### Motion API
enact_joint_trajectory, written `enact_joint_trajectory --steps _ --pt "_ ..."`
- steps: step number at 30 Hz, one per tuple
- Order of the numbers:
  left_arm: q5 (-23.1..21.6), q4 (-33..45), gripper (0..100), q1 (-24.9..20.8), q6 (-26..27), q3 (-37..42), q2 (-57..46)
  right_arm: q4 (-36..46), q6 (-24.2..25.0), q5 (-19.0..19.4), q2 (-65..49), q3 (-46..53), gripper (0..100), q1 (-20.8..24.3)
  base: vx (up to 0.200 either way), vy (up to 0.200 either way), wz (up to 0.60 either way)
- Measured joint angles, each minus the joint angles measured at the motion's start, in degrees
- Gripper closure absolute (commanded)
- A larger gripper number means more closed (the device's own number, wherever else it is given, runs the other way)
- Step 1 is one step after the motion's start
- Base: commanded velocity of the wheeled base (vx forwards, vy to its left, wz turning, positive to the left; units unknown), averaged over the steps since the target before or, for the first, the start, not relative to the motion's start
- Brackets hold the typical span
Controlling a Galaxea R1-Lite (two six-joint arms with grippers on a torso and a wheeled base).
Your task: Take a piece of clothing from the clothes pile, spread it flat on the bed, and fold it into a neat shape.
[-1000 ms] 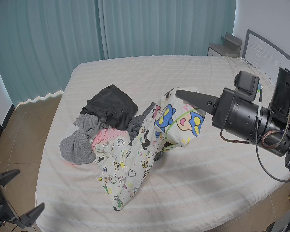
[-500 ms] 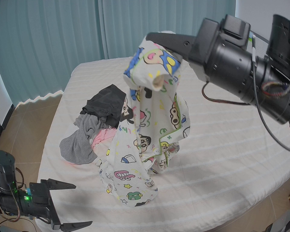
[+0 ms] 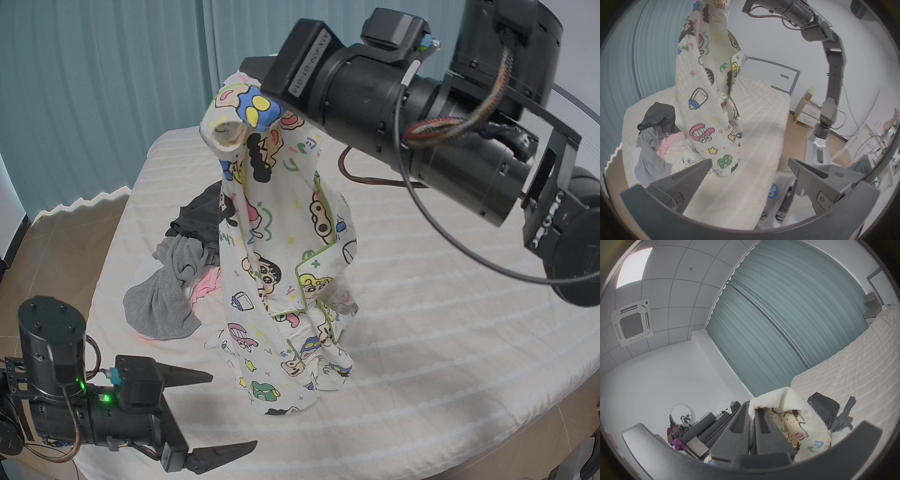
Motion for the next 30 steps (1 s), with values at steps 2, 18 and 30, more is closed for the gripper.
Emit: enact_joint_trajectory --steps 2,18,30 --pt "2.39 -0.66 0 -0.83 -0.38 -1.15 1.84 0.05 0.02 -0.3 0.72 -0.69 100 0.06 0.0 0.0 0.0" --pt "16.27 -6.52 0 -7.96 -15.03 -9.4 17.2 0.11 -0.16 -2.82 2.17 -5.41 100 2.38 0.0 0.0 0.0" --pt "33.66 -7.61 0 -12.68 -30.48 -14.47 25.53 0.05 -0.2 -3.32 1.77 -5.52 100 3.01 0.0 0.0 0.0"
